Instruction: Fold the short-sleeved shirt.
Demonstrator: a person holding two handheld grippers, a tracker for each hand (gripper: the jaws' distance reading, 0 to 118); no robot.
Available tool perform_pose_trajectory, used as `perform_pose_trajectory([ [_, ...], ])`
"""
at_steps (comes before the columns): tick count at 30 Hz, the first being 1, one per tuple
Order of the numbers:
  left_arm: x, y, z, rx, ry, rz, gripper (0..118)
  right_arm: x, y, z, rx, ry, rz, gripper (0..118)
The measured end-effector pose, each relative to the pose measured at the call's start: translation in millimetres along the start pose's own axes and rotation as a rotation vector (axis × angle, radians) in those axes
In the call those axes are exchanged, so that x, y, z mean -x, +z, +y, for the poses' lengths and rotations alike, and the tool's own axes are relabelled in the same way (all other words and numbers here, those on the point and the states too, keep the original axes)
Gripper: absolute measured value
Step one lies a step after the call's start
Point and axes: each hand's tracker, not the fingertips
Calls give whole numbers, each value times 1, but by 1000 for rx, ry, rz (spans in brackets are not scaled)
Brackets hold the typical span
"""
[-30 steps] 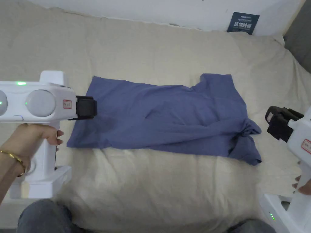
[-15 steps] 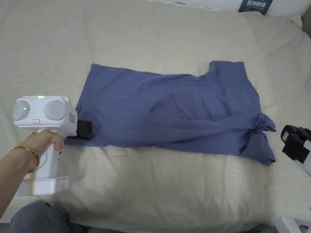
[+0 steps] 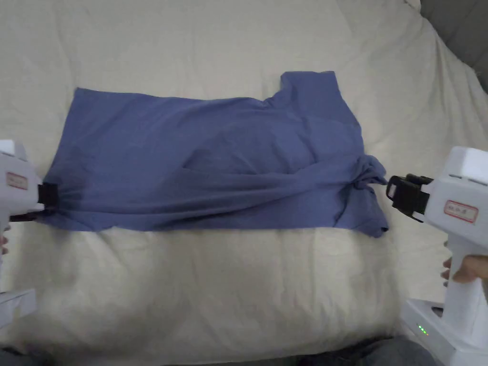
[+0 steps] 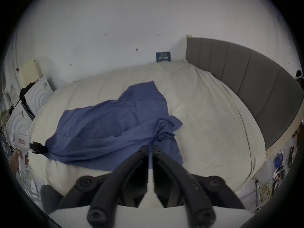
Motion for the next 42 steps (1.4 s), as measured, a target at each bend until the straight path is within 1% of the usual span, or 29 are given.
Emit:
perform_pose_trajectory([
  [1,2,7,2,-12,23,-9,4,-5,-9,5,47,12,-3,22],
  [2,3,13,4,-28,36,-20,4,-9,-18,8,63,10,-6,45],
  [3,3,18,5,-39,40,-26,4,-14,-29,9,77,-1,-10,82],
  [4,6,20,9,-47,46,-31,4,-18,-41,10,121,-10,-15,106],
  [5,6,23,11,-55,51,-31,4,-21,-52,10,153,-17,-30,118],
  [6,5,26,12,-65,55,-35,4,-24,-64,8,159,-31,-39,118],
  [8,5,28,16,-77,57,-43,4,-28,-89,1,242,-32,-90,118],
  [11,3,29,19,-74,68,-42,4,-27,-125,-13,370,-13,-148,118],
  [12,2,28,19,-74,67,-42,4,-25,-134,-18,406,-7,-151,110],
  [13,1,27,20,-72,65,-37,4,-24,-139,-21,426,-12,-147,91],
  [14,1,25,20,-68,64,-29,4,-23,-141,-24,419,-22,-137,65],
  [15,1,23,21,-64,66,-23,4,-23,-141,-26,421,-44,-111,33],
  [16,-1,22,20,-60,66,-19,4,-23,-137,-26,396,-85,-82,21],
  [17,-1,20,20,-56,67,-16,4,-22,-133,-23,387,-104,-69,13],
  [18,-1,19,19,-53,74,-12,4,-21,-128,-20,396,-118,-51,12],
  [19,-1,18,20,-49,76,-12,4,-23,-121,-14,404,-104,-62,12],
  [21,6,19,21,-44,90,-22,4,-28,-104,-5,393,-81,-31,12],
  [23,11,30,22,-58,127,-60,4,-37,-81,6,358,-96,3,12],
  [25,17,44,21,-81,131,-69,4,-46,-56,13,331,-127,65,12],
  [27,22,57,18,-105,123,-58,4,-51,-34,14,318,-124,69,12],
  [30,37,78,4,-135,136,-96,4,-60,-8,2,302,-95,71,12],
  [33,41,88,-21,-123,138,-119,4,-65,-1,-24,331,-98,67,12],
  [36,36,70,-57,-55,84,-43,4,-65,-8,-59,390,-100,43,12],
  [37,36,60,-67,-24,91,-20,4,-64,-11,-70,400,-105,42,12],
  [38,35,53,-76,-11,108,3,9,-63,-13,-77,404,-112,40,13],
  [39,34,46,-85,-11,118,50,29,-60,-15,-83,401,-109,39,13],
  [40,29,44,-93,-27,103,83,54,-58,-15,-88,397,-109,30,16],
  [41,28,43,-97,-42,94,79,79,-55,-13,-90,386,-101,11,26],
  [42,26,45,-100,-54,87,80,100,-53,-10,-89,366,-87,-18,56],
])
